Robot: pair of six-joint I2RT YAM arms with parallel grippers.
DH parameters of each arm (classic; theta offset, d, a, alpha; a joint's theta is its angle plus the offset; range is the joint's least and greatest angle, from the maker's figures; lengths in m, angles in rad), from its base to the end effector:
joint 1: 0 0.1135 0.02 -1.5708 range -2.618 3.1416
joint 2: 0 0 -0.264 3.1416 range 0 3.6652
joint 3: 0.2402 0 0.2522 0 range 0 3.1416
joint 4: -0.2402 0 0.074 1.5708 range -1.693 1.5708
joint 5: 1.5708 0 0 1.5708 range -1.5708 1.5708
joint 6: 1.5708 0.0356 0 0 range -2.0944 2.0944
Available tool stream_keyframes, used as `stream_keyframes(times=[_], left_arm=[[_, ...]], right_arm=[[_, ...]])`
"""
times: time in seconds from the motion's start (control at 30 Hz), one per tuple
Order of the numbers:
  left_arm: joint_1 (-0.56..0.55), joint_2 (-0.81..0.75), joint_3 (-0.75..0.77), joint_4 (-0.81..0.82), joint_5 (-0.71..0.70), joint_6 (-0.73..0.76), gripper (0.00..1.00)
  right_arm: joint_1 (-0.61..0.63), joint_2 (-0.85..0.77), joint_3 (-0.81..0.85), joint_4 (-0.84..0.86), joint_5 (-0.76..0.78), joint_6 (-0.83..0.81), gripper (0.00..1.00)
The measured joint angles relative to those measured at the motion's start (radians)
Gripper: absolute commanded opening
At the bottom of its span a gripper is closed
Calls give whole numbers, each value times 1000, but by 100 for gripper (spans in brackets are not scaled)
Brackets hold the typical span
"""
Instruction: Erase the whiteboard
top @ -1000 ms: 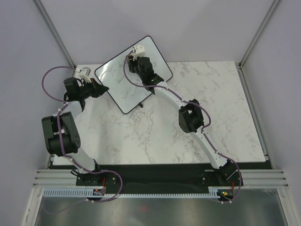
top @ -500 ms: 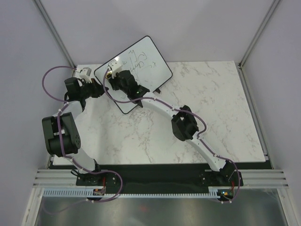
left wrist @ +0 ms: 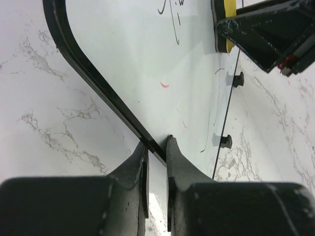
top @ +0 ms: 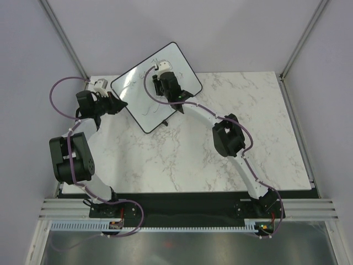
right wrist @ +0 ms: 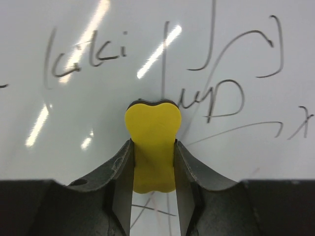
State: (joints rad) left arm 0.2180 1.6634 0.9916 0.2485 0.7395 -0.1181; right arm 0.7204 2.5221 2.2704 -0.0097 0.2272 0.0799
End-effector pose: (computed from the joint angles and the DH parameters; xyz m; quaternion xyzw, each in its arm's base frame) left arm 0.3615 0.0555 0.2297 0.0624 0.8049 -0.2779 0.5206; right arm 0.4503 0.3846 0.2358 -0.1826 0.7698 0.1529 0.5922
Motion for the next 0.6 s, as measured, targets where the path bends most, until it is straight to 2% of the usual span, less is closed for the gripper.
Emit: stream_keyframes(times=[0.1,0.2,0.5,0.6], left_arm=[[-1,0,0,0,3,0,2],[-1,-1,0,-3,2,1,2],[-1,-1,0,-8,0,6,2],[4,-2,0,-14,-13,12,2]], right_arm=[[-25,0,1,-16,25,-2,0],[1,10,24,-30,46,-28,0],[205,59,121,-37,23,-124,0],[231,91,177,-73,79,-169,0]])
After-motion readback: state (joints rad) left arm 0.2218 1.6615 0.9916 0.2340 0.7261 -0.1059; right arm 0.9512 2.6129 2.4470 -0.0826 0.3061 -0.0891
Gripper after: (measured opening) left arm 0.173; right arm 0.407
